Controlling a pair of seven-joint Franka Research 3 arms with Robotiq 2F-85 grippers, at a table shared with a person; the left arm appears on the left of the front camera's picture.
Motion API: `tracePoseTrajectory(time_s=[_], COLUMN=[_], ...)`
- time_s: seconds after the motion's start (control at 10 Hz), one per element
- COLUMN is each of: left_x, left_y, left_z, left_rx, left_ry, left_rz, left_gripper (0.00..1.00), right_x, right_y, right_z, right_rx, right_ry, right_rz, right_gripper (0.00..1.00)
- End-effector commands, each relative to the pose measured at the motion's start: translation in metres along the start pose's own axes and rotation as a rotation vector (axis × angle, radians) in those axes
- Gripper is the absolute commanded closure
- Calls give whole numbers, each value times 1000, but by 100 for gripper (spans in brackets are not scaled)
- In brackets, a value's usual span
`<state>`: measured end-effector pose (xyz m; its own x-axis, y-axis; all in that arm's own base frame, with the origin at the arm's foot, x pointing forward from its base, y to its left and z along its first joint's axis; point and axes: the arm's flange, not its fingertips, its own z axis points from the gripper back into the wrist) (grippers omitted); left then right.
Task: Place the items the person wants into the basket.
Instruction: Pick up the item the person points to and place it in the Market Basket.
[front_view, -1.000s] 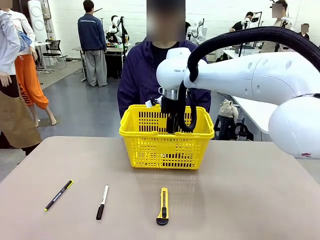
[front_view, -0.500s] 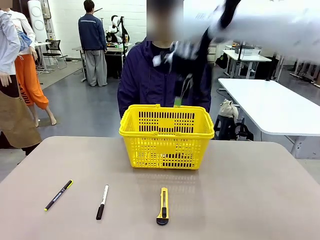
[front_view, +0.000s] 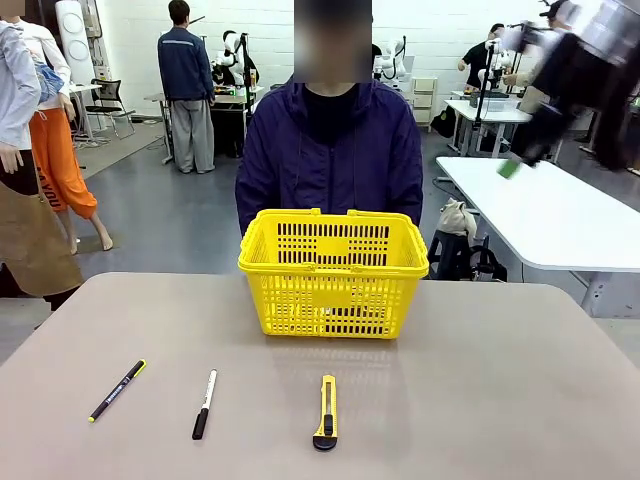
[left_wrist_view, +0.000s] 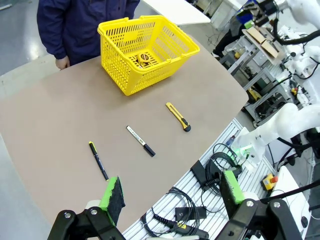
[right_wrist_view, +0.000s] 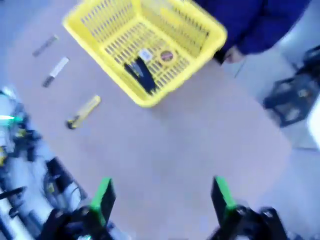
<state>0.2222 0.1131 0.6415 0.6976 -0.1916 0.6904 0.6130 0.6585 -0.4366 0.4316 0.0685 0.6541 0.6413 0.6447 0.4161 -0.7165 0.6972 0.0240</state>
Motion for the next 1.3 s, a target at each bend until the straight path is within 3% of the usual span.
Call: tracePoseTrajectory(time_s=[0.0,0.5,0.6,1.2], left_x=[0,0,0,0], left_y=[1,1,1,1], left_z=[1,1,1,1], left_rx=[-13,-13,-13,-13], left_ry=[-5,-5,-5,-5], left_rz=[-14,-14,-14,-14], left_gripper=[0,0,0,0], right_x=[-24,-37,-42,-42], right_y=[10,-2,-1,-1], right_z=[-36,-42,-44,-44], right_rx=[-16,-95,-29,-29], right_ry=[3,95,82,82], right_rz=[30,-121,-15,-15], right_gripper=[0,0,0,0])
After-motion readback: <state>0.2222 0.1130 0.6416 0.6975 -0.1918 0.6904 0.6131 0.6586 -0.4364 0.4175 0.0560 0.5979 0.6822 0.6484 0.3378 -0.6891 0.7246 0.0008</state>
